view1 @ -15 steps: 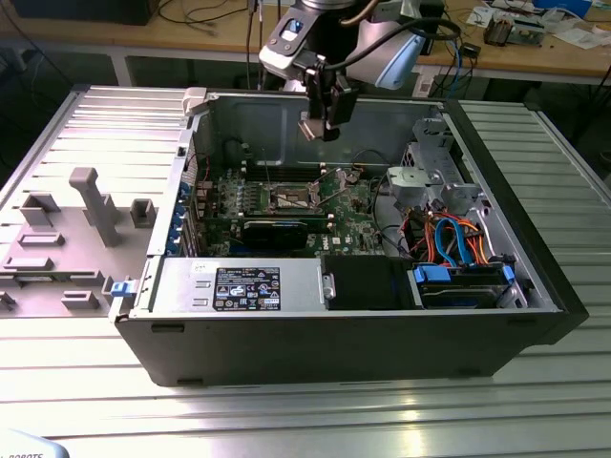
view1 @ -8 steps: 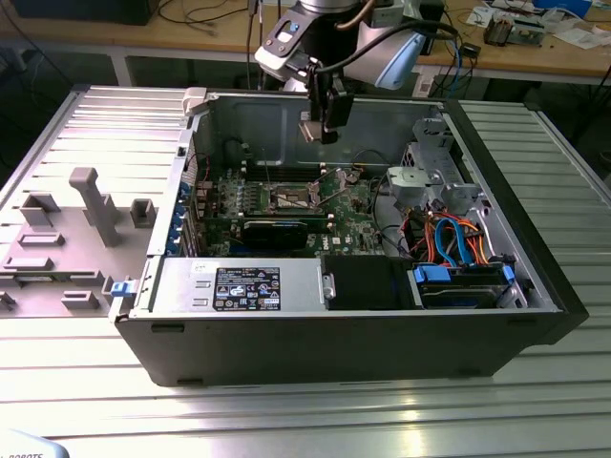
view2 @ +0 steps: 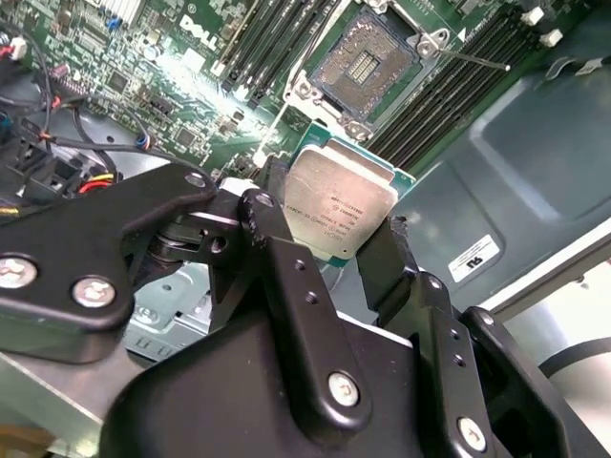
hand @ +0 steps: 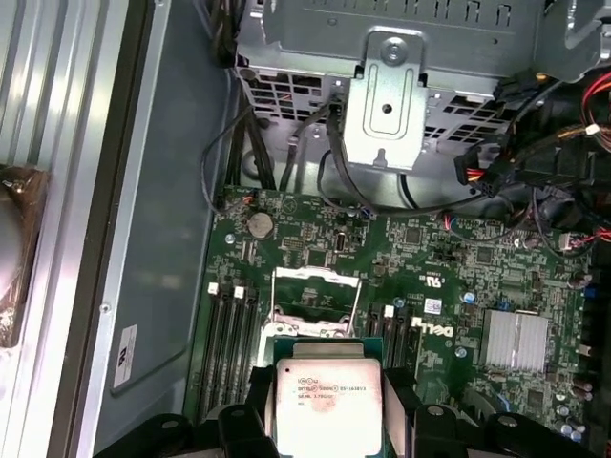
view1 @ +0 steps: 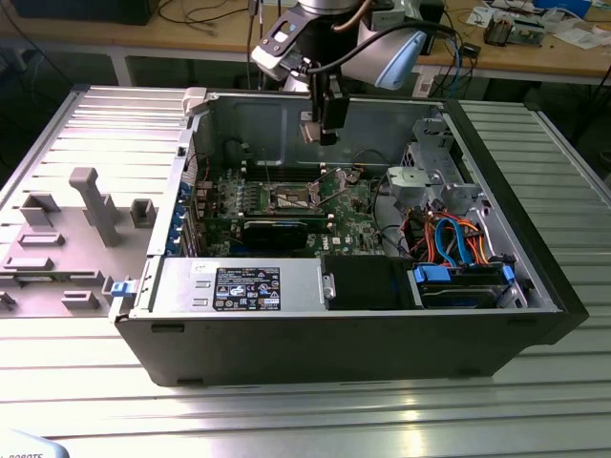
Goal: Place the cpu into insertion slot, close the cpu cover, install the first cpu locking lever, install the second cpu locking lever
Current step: 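Place the cpu into insertion slot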
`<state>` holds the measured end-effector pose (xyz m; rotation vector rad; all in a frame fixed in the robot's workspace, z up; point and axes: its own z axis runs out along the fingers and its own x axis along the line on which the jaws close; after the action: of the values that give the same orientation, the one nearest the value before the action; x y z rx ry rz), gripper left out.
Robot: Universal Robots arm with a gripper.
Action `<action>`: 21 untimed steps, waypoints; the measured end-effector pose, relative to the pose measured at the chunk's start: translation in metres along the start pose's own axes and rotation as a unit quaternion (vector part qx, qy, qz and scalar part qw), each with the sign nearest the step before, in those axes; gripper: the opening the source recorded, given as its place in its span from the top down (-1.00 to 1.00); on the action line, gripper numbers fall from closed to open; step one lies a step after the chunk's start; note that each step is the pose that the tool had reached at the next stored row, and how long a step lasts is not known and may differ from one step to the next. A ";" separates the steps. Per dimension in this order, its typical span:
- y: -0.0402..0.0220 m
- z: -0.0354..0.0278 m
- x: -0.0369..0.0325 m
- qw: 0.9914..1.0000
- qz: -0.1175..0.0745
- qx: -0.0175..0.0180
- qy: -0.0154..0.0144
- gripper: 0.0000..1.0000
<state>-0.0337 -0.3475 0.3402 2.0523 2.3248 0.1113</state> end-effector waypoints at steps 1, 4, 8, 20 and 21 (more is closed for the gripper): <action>0.0000 0.0003 0.0000 1.000 0.005 0.000 0.000 -0.08; -0.0005 0.0019 0.0000 1.000 0.020 0.000 -0.002 -0.08; -0.0007 0.0035 0.0000 1.000 0.030 0.000 -0.002 -0.08; -0.0009 0.0054 -0.0001 0.999 0.035 -0.001 -0.003 -0.08; -0.0009 0.0056 -0.0001 0.999 0.035 -0.001 -0.003 -0.08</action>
<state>-0.0342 -0.3475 0.3346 2.1308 2.2499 0.1089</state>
